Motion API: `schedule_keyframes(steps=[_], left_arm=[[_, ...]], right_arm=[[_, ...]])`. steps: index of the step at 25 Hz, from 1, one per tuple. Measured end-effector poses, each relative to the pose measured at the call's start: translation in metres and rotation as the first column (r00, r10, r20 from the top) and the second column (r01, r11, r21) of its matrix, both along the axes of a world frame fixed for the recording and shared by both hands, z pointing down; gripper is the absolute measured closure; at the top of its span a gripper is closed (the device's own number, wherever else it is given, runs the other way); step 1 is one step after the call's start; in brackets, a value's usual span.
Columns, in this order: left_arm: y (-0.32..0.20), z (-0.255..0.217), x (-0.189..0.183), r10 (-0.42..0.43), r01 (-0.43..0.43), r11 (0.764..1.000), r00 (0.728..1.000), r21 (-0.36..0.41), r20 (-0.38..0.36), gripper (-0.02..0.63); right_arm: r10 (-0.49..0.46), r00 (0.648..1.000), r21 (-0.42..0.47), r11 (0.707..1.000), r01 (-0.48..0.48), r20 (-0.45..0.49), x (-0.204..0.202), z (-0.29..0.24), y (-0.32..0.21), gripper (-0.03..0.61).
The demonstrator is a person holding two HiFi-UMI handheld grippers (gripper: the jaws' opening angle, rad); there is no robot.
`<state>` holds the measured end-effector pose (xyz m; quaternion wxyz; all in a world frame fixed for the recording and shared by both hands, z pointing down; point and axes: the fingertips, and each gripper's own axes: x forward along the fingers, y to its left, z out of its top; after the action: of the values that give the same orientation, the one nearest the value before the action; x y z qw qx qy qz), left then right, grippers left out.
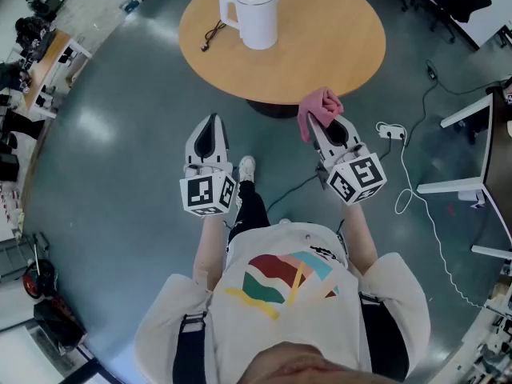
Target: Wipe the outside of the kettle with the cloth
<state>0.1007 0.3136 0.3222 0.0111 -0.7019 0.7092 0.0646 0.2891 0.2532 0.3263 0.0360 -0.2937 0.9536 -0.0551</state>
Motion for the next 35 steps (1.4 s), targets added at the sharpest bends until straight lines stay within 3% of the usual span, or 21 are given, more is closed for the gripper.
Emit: schedule_keyframes(steps=[12, 17, 20, 23, 25, 27, 30, 35], left_arm=[[-0.168, -0.023, -0.160, 0.139, -0.140, 0.988, 0.990, 0.061, 0.016, 0.572], [-0.226, -0.015, -0.156, 0.208, -0.207, 0.975, 0.978, 0.085, -0.010, 0.540], [-0.272, -0.001, -0.154, 0.231, -0.231, 0.971, 0.973, 0.065, 0.008, 0.498], [-0.316, 0.005, -0.167, 0.243, -0.242, 0.970, 0.969, 0.032, -0.036, 0.420], [-0.335, 0.013, -0.186, 0.238, -0.239, 0.971, 0.969, -0.005, -0.072, 0.375], [-0.353, 0.026, -0.196, 0.256, -0.259, 0.964, 0.965, -0.061, -0.050, 0.335], [-0.383, 0.047, -0.206, 0.323, -0.314, 0.937, 0.946, -0.154, 0.039, 0.333], [-0.428, 0.053, -0.224, 0.401, -0.383, 0.906, 0.914, -0.180, 0.070, 0.333]], right_arm=[[0.067, 0.997, 0.048, 0.997, -0.065, -0.037, -0.178, -0.022, -0.152, 0.534], [0.047, 0.996, 0.030, 0.999, -0.045, -0.081, -0.184, -0.017, -0.193, 0.534], [0.015, 0.998, 0.025, 1.000, -0.013, -0.068, -0.190, -0.004, -0.229, 0.534], [-0.023, 0.999, 0.020, 1.000, 0.023, -0.027, -0.205, -0.002, -0.256, 0.534], [-0.045, 0.999, -0.003, 0.999, 0.045, -0.005, -0.221, 0.004, -0.264, 0.534], [-0.047, 0.999, -0.041, 0.998, 0.047, 0.006, -0.230, 0.011, -0.270, 0.534], [-0.045, 0.999, -0.062, 0.997, 0.044, -0.013, -0.243, 0.016, -0.277, 0.534], [-0.023, 0.993, -0.019, 1.000, 0.021, -0.120, -0.269, 0.022, -0.288, 0.534]])
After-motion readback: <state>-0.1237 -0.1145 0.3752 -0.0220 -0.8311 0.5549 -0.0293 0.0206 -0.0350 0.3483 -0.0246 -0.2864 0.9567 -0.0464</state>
